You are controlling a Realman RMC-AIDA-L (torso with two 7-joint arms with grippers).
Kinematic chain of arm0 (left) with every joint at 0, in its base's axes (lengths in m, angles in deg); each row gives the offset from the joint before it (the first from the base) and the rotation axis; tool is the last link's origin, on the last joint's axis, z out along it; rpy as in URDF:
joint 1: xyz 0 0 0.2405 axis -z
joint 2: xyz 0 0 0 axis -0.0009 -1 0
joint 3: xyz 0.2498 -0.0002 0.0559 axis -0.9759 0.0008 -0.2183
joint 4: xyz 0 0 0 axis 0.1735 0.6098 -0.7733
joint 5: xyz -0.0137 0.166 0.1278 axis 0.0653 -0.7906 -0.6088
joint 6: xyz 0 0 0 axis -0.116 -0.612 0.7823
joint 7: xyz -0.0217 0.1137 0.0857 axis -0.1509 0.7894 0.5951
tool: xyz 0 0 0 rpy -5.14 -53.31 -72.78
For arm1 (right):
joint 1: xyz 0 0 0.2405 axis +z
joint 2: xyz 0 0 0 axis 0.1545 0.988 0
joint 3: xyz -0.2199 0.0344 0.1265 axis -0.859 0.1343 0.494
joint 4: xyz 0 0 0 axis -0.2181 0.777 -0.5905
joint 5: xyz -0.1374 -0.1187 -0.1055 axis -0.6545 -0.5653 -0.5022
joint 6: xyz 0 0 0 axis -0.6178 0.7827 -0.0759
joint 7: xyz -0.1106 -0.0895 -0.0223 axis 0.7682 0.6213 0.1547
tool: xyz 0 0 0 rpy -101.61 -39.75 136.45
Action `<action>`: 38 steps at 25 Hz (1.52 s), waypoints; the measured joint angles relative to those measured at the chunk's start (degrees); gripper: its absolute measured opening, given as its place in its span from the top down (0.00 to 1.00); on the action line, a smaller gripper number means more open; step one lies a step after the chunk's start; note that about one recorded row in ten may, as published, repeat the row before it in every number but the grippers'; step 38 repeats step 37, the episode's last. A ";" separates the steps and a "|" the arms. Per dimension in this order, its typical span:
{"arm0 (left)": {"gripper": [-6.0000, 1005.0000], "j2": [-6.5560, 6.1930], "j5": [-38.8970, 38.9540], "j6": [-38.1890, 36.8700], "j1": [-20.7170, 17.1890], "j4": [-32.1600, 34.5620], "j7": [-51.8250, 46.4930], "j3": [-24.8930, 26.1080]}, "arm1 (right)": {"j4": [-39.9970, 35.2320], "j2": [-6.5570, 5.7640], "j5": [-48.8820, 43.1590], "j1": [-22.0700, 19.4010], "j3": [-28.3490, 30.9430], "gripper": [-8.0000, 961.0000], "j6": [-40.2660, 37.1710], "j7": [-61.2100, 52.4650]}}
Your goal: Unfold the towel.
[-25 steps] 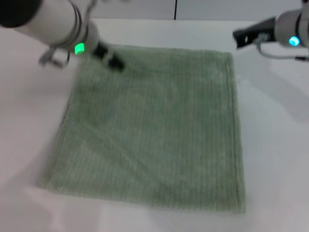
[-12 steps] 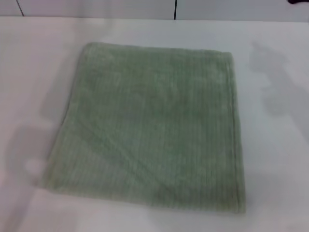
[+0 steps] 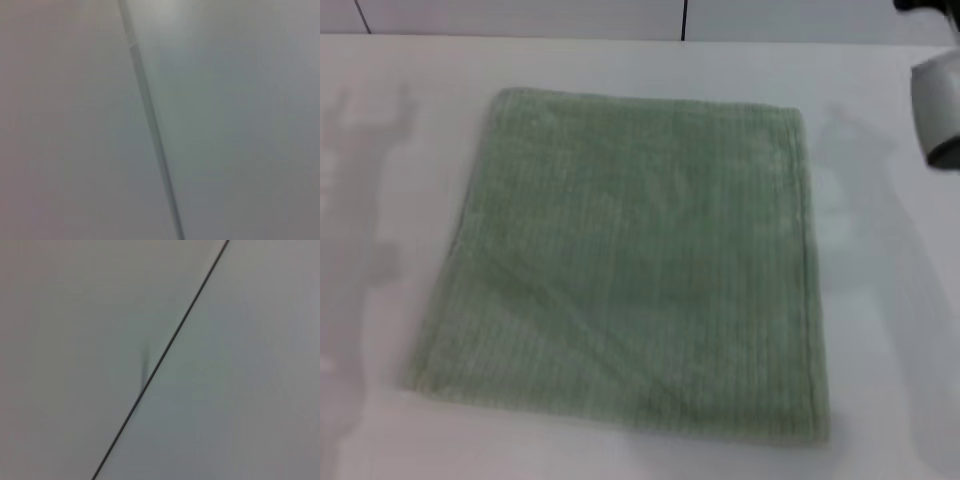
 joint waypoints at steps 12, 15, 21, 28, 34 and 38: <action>0.20 -0.24 6.21 -10.35 6.11 24.49 -10.37 1.20 | -55.83 0.84 -25.83 9.76 -8.31 0.87 -74.05 -62.11; 0.20 -0.17 6.22 -10.21 7.07 27.72 -11.10 0.90 | -63.76 0.71 -11.29 9.93 -12.24 0.87 -78.91 -72.49; 0.20 0.06 5.86 -9.74 7.86 30.72 -12.48 0.53 | -72.30 0.43 6.49 6.30 -12.17 0.86 -78.95 -85.22; 0.20 0.25 5.86 -9.67 8.58 34.12 -13.77 -1.57 | -78.69 0.57 12.38 6.07 -12.65 0.80 -77.10 -90.98; 0.20 0.35 6.01 -9.72 7.86 34.22 -13.71 -3.78 | -80.53 0.53 13.87 6.85 -12.54 0.65 -75.15 -91.37; 0.20 0.36 6.05 -9.87 7.62 34.21 -13.51 -4.57 | -80.67 0.51 14.45 6.94 -12.32 0.65 -73.93 -91.39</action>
